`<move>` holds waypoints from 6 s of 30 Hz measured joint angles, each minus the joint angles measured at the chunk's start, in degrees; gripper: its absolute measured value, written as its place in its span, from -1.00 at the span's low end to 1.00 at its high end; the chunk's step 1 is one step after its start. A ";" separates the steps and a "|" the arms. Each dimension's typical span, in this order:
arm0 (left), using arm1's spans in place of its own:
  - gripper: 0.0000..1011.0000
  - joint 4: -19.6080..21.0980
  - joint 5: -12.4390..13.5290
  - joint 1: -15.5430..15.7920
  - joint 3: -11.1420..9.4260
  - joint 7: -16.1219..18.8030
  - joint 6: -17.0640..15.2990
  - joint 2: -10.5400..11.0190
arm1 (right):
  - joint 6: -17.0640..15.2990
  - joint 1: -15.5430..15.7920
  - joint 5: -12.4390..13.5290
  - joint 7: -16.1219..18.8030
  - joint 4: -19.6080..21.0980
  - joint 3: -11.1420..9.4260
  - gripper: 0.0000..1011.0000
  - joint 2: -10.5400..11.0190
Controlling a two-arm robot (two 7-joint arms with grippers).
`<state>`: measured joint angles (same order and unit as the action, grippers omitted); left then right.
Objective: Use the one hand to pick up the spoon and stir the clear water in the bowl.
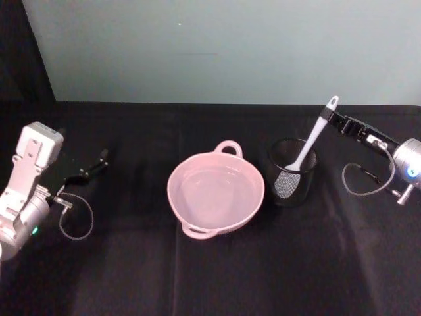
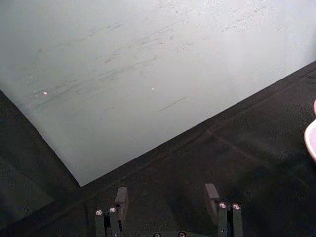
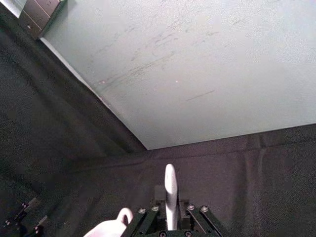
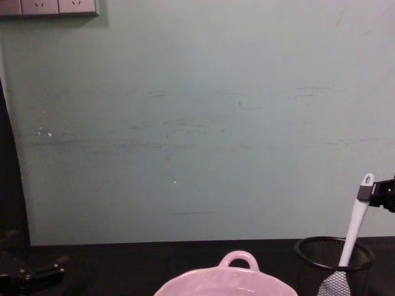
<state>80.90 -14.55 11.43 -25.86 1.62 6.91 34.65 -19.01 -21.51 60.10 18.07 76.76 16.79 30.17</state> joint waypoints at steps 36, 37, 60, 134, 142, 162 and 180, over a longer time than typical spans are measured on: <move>1.00 0.00 0.00 0.00 0.00 0.00 0.00 0.00 | 4.56 -1.80 -13.12 0.03 19.56 0.56 -0.78 9.38; 1.00 0.00 0.00 0.00 0.00 0.00 0.00 0.00 | 4.39 -2.30 -13.12 0.42 19.95 0.81 -0.78 9.15; 1.00 0.00 0.00 0.00 0.00 0.00 0.00 0.00 | 11.62 -5.50 -18.32 12.96 15.68 13.22 -0.78 3.63; 1.00 0.00 0.00 0.00 0.00 0.00 0.00 0.00 | 20.87 5.09 -29.28 12.11 9.13 10.24 -0.78 -7.82; 1.00 0.00 0.00 0.00 0.00 0.00 0.00 0.00 | 24.60 3.23 -31.62 10.83 4.32 11.58 -0.78 -11.92; 1.00 0.00 0.00 0.00 0.00 0.00 0.00 0.00 | 32.24 3.27 -41.13 2.61 0.30 7.22 -0.78 -14.61; 1.00 0.00 0.00 0.00 0.00 0.00 0.00 0.00 | 25.33 11.54 -36.70 8.51 13.03 6.14 -0.78 -10.39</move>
<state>80.90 -14.55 11.43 -25.86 1.62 6.90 34.65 6.31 -9.97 23.41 26.58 89.79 22.93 19.78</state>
